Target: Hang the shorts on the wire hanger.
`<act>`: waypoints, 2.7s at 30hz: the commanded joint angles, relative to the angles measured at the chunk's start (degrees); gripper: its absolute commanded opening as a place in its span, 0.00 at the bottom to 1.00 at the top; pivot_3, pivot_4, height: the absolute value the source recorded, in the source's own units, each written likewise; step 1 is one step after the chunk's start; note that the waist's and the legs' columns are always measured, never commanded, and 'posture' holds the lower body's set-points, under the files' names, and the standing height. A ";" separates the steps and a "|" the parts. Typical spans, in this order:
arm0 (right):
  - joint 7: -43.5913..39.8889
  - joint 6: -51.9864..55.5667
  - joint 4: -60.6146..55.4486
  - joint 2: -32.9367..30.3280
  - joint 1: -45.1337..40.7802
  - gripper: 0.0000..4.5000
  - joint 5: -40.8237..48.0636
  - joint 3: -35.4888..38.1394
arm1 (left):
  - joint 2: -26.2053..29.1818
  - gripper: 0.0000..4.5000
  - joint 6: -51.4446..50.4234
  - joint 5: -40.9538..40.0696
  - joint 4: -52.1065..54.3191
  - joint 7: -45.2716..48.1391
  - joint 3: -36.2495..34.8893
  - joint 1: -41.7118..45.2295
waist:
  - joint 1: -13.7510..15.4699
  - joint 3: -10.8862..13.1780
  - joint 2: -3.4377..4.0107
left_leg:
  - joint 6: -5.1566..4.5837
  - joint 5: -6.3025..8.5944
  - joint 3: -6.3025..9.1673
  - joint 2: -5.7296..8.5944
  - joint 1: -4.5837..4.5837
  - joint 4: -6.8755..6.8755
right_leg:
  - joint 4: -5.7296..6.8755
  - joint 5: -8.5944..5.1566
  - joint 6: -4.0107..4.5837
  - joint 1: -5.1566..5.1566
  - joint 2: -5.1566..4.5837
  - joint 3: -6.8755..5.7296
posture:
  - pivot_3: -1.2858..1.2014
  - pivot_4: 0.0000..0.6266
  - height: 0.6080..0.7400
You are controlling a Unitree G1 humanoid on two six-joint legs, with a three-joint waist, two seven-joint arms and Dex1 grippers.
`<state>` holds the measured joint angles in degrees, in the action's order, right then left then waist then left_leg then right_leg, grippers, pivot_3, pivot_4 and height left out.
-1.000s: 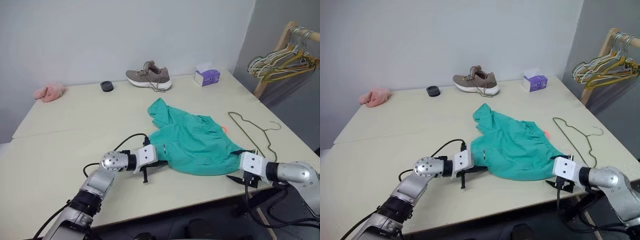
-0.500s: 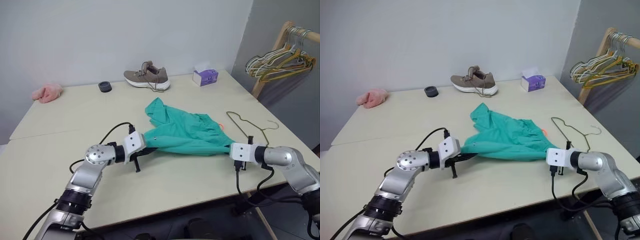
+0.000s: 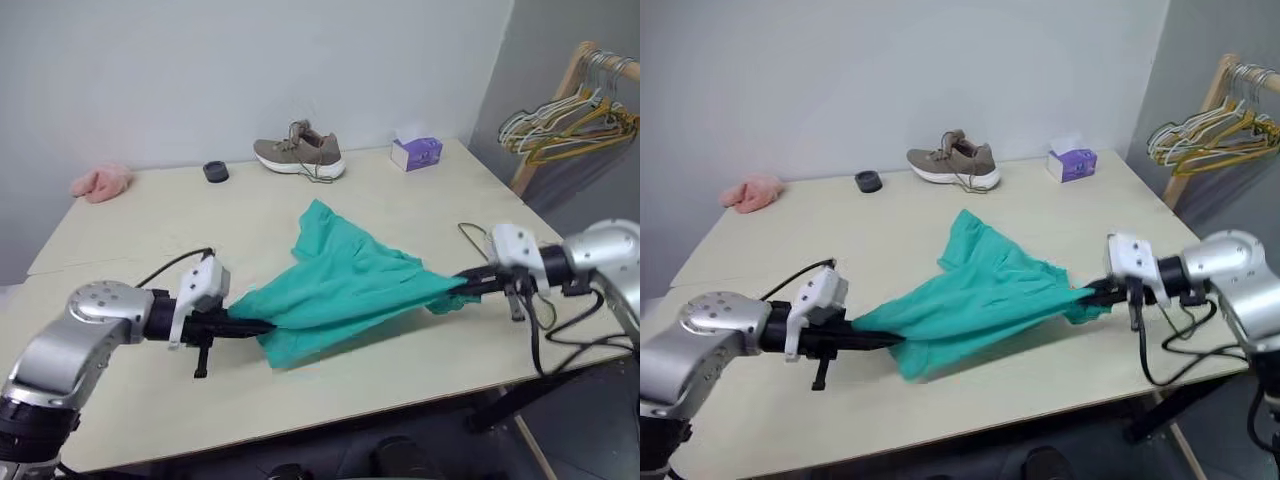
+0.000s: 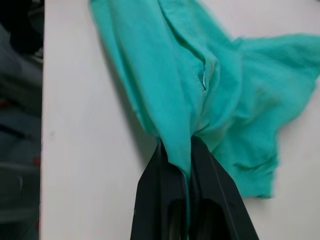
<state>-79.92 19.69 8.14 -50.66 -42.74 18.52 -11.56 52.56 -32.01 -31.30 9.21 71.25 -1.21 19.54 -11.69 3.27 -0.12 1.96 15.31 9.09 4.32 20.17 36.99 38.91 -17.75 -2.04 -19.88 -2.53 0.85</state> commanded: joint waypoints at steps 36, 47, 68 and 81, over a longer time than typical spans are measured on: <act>23.17 -63.19 21.97 14.74 0.29 0.01 -26.80 -23.67 | 14.90 0.00 14.29 15.21 -2.72 -9.70 -2.78 -26.53 | -2.82 -0.52 -0.37 | -0.22 -0.79 -1.03 0.74 0.94 0.05 | 1.79 0.58 -0.48 -2.14 -0.52 1.66 | 0.44 0.00 1.00; 4.67 -31.67 -13.60 -1.33 16.23 0.01 -11.48 -18.57 | 15.94 0.00 4.28 6.76 12.15 -2.74 -9.33 -40.51 | 2.38 -0.57 -0.28 | -0.45 -0.40 -1.22 0.21 -0.42 -0.01 | 0.38 0.37 -0.43 -0.30 -0.27 1.43 | 0.44 0.00 1.00; -4.53 -12.44 -30.31 -6.27 23.08 0.69 -5.37 -14.10 | 12.68 0.62 -1.47 0.26 20.04 1.57 -16.65 -46.98 | 3.68 -0.48 -0.34 | -0.34 0.12 -1.53 -0.04 -0.34 -0.05 | -0.03 0.36 -0.44 -0.37 -0.27 1.30 | 0.44 0.00 1.00; 1.83 2.81 -32.77 -2.59 23.66 1.00 7.85 -3.03 | 8.97 0.99 -5.56 -7.19 20.76 0.74 -22.89 -42.44 | 3.85 -0.40 -0.43 | -0.30 0.14 -1.52 -0.04 -0.33 -0.05 | -0.03 0.32 -0.38 -0.38 -0.28 1.28 | 0.44 0.00 1.00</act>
<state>-79.65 20.90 -23.72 -53.48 -18.71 24.30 -17.80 60.92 -37.09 -37.18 29.26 71.93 -21.26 -23.90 -7.84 2.86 -0.55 1.66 15.46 7.57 4.28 19.84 36.94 38.88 -17.43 -2.42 -20.27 -2.82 2.13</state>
